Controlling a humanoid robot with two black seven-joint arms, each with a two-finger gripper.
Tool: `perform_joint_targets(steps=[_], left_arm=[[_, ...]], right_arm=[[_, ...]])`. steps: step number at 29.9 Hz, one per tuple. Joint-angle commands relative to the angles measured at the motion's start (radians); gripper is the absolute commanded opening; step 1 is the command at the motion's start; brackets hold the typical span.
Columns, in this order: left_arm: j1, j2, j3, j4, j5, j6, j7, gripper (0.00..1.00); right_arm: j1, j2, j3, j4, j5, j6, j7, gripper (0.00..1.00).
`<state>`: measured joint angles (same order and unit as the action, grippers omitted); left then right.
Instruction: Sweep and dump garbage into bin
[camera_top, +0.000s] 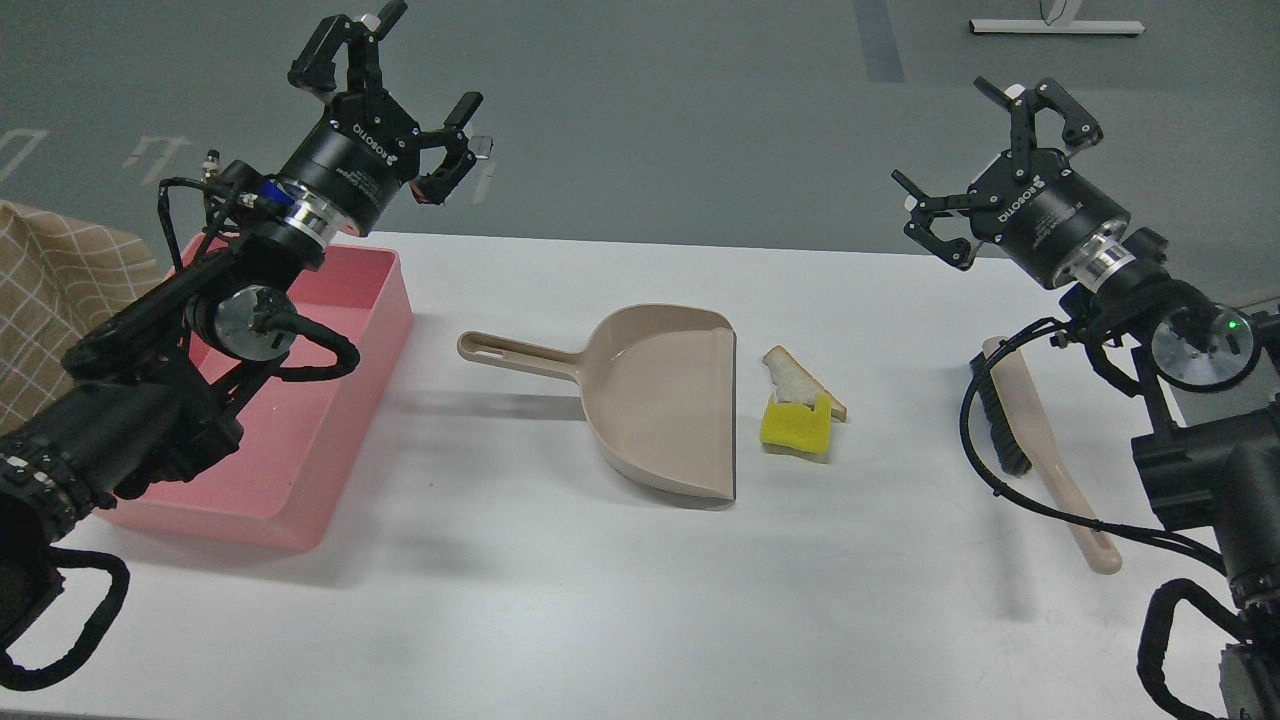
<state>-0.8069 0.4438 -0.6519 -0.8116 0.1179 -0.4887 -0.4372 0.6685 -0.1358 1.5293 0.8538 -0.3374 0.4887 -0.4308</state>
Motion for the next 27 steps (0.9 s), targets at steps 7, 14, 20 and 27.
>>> perform_joint_targets(steps=[7, 14, 20, 27], left_arm=[[0.000, 0.001, 0.000, 0.000, -0.001, 0.000, 0.000, 0.98], [-0.003, 0.006, -0.002, 0.002, -0.001, 0.000, -0.002, 0.98], [-0.003, 0.006, -0.003, 0.002, -0.001, 0.000, 0.003, 0.98], [-0.005, 0.004, -0.003, 0.002, -0.001, 0.000, 0.003, 0.98]], right_arm=[[-0.001, 0.004, 0.002, 0.002, 0.003, 0.000, 0.000, 1.00], [-0.001, 0.007, 0.002, 0.001, 0.003, 0.000, 0.000, 1.00], [-0.003, 0.008, 0.002, 0.002, 0.003, 0.000, 0.000, 1.00], [-0.007, 0.012, 0.002, 0.002, 0.005, 0.000, 0.000, 1.00]])
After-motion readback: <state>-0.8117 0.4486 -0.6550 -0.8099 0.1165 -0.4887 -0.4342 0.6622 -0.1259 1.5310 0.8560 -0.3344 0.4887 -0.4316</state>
